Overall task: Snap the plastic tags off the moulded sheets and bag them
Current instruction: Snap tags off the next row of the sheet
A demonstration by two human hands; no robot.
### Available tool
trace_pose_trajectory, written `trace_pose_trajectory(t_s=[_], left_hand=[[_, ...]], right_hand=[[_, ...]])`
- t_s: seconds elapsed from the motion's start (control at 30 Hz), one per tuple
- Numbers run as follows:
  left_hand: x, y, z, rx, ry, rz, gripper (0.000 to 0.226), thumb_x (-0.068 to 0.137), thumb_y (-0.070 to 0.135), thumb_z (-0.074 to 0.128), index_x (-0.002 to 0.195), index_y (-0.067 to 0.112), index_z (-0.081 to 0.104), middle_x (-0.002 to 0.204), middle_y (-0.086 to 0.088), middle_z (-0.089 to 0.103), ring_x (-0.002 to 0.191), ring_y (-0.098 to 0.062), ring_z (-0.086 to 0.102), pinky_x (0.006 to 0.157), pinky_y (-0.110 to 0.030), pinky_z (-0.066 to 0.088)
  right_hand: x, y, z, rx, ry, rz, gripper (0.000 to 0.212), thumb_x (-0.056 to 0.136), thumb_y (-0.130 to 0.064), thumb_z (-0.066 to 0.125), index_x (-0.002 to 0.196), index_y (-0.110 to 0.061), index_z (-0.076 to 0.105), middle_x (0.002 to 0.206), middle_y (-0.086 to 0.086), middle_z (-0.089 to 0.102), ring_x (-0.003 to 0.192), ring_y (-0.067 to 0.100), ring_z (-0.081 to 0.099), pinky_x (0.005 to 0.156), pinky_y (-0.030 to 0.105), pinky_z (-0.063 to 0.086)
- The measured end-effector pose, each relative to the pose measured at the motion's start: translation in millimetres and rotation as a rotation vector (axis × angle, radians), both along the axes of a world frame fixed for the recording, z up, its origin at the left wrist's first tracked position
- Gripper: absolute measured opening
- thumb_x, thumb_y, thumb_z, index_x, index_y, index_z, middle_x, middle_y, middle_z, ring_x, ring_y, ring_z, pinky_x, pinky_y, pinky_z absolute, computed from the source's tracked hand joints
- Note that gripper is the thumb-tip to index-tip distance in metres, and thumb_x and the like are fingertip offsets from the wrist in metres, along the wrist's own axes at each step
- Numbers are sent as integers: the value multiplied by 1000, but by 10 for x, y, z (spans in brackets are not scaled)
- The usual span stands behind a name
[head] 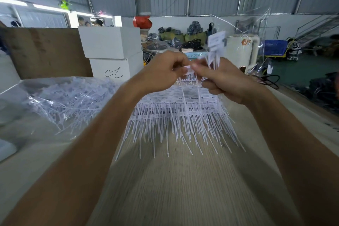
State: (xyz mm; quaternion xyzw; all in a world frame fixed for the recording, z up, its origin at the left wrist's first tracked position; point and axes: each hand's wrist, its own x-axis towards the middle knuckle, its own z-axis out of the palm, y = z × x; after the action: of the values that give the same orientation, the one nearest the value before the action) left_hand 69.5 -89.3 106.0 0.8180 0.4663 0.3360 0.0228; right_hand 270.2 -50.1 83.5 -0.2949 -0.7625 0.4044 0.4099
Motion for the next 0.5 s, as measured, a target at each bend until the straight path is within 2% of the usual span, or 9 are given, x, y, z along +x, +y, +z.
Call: trace_pose_trajectory(t_s=[0.07,0.13,0.2,0.27,0.33,0.4,0.5], left_hand=[[-21,27,-10,23,-39,31,8,95,17,68,101,13,72,87,1,71,74,-6,64,78,-35,56],[-45,53,-29,37,-128,95,14,89,25,76,100,19,69,85,10,71,74,-1,67,80,-37,59],[-66,77,-42,75,-156,170,15,89,36,75,97,26,68,85,16,69,82,-6,69,84,-39,58],[-61,89,-40,129,-95,231,14,94,43,66,91,30,69,86,17,66,89,-9,64,91,-41,53],[-32,86,-37,190,-35,275,19,98,44,59,88,32,68,84,16,63,88,-12,59,95,-42,47],[16,82,-40,251,-1,298,21,101,43,53,85,31,63,82,13,66,88,-16,62,98,-41,41],[81,92,-59,247,-58,283,30,103,40,47,82,23,59,79,2,70,83,-22,65,91,-39,45]], right_hand=[[-55,-25,-9,128,-107,-127,26,96,-30,68,100,-5,67,73,11,54,51,13,35,44,25,27],[-75,-22,-22,149,-87,-184,26,97,-23,67,103,2,64,71,11,56,50,13,37,43,25,28],[-77,-30,-26,72,5,-155,17,99,-17,64,106,-2,62,66,4,56,48,11,35,42,24,25],[-68,-26,-19,-1,94,-114,9,100,-14,61,107,-10,60,64,0,53,47,9,32,41,24,22],[-77,-26,-17,-26,136,-102,6,101,-12,59,107,-13,59,64,1,51,45,7,30,40,22,22],[-94,-33,-9,-35,170,-114,5,101,-12,58,106,-14,59,66,3,49,44,7,29,40,21,22],[-103,-50,-1,2,181,-170,7,100,-12,61,107,-13,60,66,3,47,44,7,33,41,22,24]])
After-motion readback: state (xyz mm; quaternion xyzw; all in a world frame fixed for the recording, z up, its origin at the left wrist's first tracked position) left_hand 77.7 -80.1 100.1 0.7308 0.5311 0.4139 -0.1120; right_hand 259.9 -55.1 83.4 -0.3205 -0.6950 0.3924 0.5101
